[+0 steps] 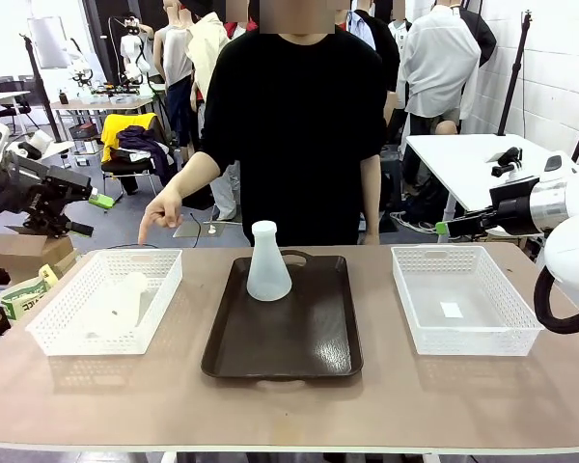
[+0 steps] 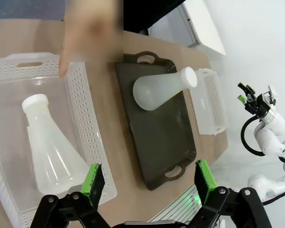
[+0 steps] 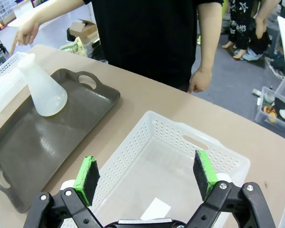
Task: Prepare the laboratory tools.
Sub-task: Pick up the Big flask that the person points to.
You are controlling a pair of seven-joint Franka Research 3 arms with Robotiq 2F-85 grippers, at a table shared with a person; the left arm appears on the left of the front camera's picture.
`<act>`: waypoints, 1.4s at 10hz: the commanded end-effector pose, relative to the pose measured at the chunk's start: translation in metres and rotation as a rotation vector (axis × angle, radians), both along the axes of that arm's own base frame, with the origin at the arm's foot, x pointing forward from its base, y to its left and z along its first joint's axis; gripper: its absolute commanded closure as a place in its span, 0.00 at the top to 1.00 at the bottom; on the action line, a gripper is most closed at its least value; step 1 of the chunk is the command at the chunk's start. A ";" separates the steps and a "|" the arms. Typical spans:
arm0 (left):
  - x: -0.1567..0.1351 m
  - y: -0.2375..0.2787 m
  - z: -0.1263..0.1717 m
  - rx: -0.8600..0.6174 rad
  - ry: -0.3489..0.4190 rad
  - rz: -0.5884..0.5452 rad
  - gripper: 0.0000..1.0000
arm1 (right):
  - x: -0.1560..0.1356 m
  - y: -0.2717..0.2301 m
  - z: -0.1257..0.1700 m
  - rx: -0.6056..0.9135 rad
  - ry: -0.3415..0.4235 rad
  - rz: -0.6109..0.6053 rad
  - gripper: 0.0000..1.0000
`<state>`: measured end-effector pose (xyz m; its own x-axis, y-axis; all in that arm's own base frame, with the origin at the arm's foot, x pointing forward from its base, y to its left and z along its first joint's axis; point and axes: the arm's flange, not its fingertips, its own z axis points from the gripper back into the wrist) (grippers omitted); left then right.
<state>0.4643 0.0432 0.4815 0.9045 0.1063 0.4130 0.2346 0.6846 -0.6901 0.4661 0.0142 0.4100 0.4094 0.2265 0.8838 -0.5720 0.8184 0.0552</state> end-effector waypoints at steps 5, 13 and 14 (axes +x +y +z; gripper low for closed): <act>0.088 -0.045 -0.060 0.831 0.276 0.141 1.00 | 0.000 0.001 0.001 0.004 0.008 0.001 1.00; 0.101 -0.052 -0.079 0.853 0.285 0.081 1.00 | 0.000 0.001 0.001 0.004 0.008 0.001 1.00; 0.102 -0.051 -0.084 0.828 0.293 0.084 1.00 | 0.000 0.001 0.001 0.004 0.008 0.001 1.00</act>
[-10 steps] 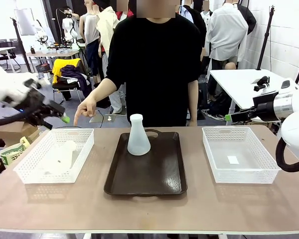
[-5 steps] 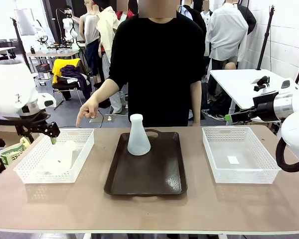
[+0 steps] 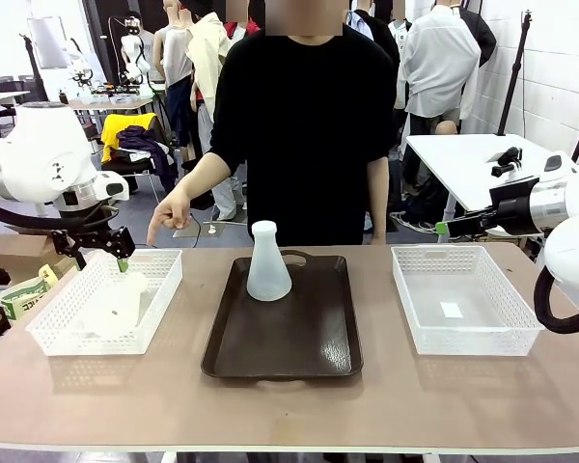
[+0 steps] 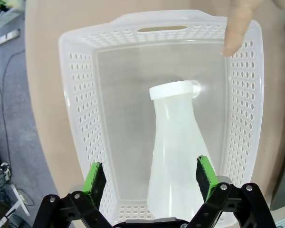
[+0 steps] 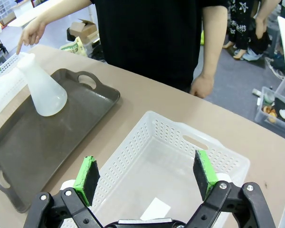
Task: Prepare the laboratory tools.
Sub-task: Pick up the Big flask that the person points to.
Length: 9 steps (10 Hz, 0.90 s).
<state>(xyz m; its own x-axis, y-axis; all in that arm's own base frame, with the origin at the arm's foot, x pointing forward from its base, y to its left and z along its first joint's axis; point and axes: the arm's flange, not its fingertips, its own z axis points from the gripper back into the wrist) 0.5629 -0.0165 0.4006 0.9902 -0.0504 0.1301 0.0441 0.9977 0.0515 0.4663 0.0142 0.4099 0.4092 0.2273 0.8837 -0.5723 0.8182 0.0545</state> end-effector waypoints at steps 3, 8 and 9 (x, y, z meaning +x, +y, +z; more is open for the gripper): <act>0.014 0.003 -0.018 -0.122 -0.010 0.002 1.00 | -0.001 0.001 0.001 0.005 0.008 0.001 1.00; 0.030 -0.014 -0.042 -0.068 -0.025 -0.009 1.00 | -0.001 0.001 0.001 0.005 0.008 0.001 1.00; 0.035 -0.016 -0.045 -0.066 -0.031 -0.009 1.00 | -0.001 0.001 0.001 0.005 0.008 0.001 1.00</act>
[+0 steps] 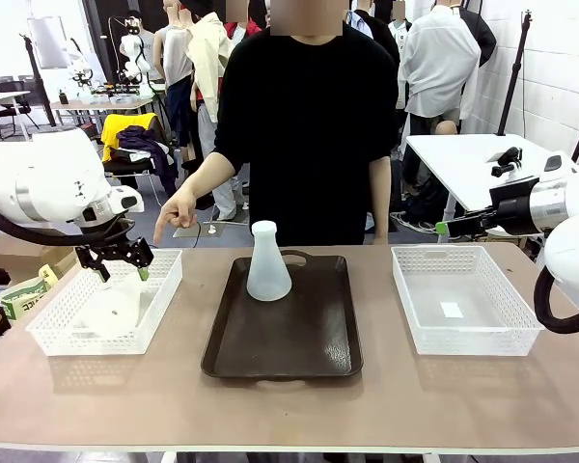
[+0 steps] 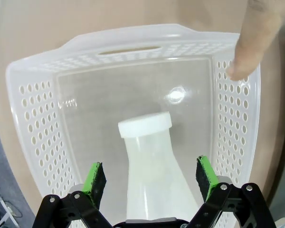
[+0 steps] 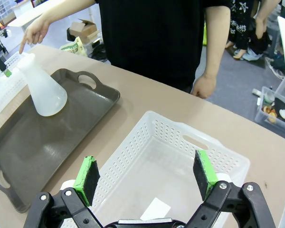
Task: Prepare the laboratory tools.
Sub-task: Pick up the Big flask that the person points to.
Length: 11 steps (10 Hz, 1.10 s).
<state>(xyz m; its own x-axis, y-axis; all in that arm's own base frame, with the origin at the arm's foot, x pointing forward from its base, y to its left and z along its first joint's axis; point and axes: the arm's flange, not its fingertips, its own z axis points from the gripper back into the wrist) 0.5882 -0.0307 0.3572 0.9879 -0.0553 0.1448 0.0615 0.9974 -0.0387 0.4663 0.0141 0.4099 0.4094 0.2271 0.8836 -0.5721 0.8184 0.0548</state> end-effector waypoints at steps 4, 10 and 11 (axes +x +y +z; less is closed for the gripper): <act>0.023 -0.003 -0.017 0.045 0.008 0.027 1.00 | -0.001 0.001 0.001 0.005 0.008 0.001 1.00; 0.026 -0.008 -0.028 0.038 0.039 0.017 0.63 | -0.001 0.001 0.001 0.005 0.008 0.001 1.00; 0.026 -0.009 -0.028 0.045 0.047 0.020 0.45 | -0.001 0.001 0.001 0.005 0.008 0.001 1.00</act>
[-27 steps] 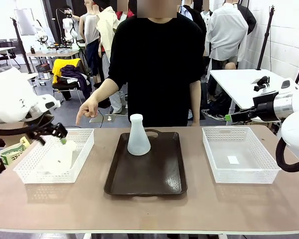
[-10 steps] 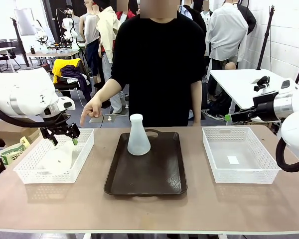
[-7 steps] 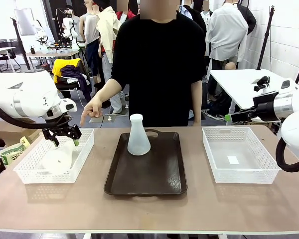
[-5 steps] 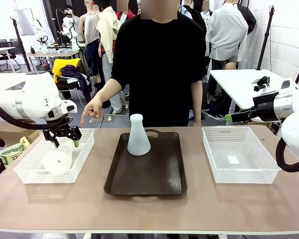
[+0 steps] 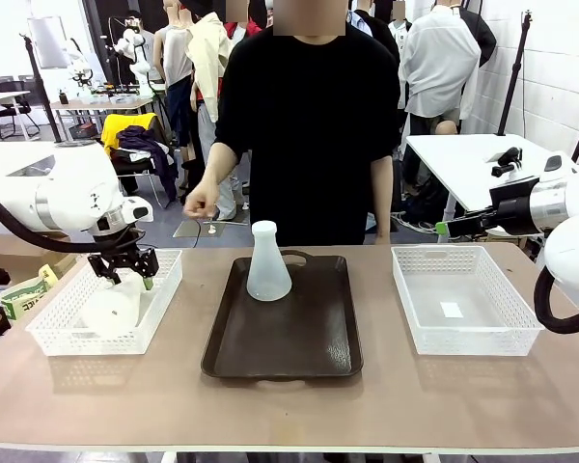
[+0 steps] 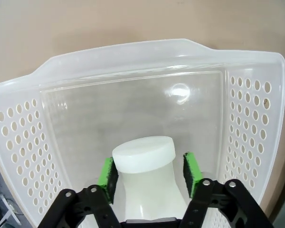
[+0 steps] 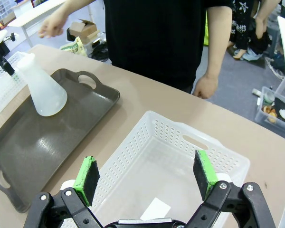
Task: Prepare the laboratory tools.
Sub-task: Pick up the Big flask that the person points to.
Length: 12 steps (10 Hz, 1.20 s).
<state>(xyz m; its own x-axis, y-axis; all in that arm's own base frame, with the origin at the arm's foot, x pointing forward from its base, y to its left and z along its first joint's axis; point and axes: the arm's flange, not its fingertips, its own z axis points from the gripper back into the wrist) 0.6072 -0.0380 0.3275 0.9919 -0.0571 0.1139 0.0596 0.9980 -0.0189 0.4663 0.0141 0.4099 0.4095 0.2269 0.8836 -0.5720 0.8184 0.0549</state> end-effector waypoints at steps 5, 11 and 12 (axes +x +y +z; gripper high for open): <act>0.008 -0.004 0.001 0.039 0.019 0.026 0.00 | -0.001 0.001 0.001 0.005 0.008 0.001 1.00; 0.002 -0.002 0.000 0.008 0.010 0.006 0.00 | -0.001 0.001 0.001 0.005 0.008 0.001 1.00; 0.002 -0.002 0.000 0.008 0.010 0.006 0.00 | -0.001 0.001 0.001 0.005 0.008 0.001 1.00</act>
<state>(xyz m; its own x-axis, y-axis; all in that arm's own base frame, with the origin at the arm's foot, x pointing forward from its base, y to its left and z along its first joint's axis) 0.6092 -0.0401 0.3279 0.9953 -0.0362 0.0899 0.0373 0.9993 -0.0103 0.4663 0.0141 0.4099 0.4096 0.2268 0.8836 -0.5720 0.8184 0.0551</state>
